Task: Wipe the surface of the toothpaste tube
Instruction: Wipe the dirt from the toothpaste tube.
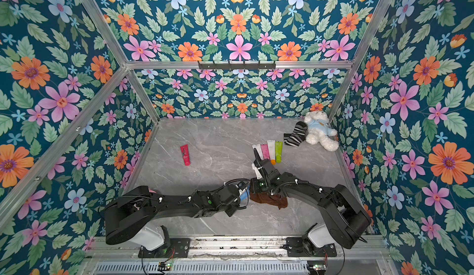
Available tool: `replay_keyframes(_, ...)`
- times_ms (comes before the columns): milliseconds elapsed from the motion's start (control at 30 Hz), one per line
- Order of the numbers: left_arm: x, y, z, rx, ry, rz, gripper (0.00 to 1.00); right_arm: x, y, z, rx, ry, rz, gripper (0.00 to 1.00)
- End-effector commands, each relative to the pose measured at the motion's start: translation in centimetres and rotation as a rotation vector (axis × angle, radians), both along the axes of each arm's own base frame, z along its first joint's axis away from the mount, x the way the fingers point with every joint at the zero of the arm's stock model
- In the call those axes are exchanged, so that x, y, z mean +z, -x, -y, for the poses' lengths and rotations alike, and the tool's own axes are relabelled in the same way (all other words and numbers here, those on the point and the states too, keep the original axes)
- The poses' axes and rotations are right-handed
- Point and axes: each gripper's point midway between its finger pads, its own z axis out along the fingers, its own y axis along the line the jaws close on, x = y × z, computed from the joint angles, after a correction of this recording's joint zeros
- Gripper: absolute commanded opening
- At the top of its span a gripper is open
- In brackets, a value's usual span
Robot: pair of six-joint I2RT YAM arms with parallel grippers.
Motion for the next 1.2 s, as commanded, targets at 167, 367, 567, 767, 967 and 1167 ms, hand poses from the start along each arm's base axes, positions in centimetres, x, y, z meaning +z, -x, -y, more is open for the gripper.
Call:
replay_keyframes(167,1.0,-0.6,0.3,-0.009,0.009,0.043,0.58,-4.8,-0.5,1.3,-0.01,0.16,-0.069,0.0)
replay_keyframes(367,0.7,-1.0,0.5,-0.016,0.007,0.018,0.33,-6.5,0.4,1.3,-0.01,0.144,-0.109,0.0)
replay_keyframes(567,0.2,-1.1,0.7,-0.022,0.005,-0.01,0.19,-5.3,1.3,1.0,0.008,0.08,-0.099,0.0)
replay_keyframes(767,-0.1,-1.0,0.8,-0.027,0.001,-0.023,0.13,-2.8,3.3,-1.8,0.075,-0.126,-0.098,0.0)
replay_keyframes(967,-0.5,-0.9,1.0,-0.039,-0.01,-0.037,0.12,-1.3,4.6,-4.1,0.138,-0.234,-0.093,0.0)
replay_keyframes(1167,-0.6,-0.7,1.0,-0.043,-0.006,-0.046,0.1,-3.0,2.4,-1.5,0.032,-0.194,-0.109,0.0)
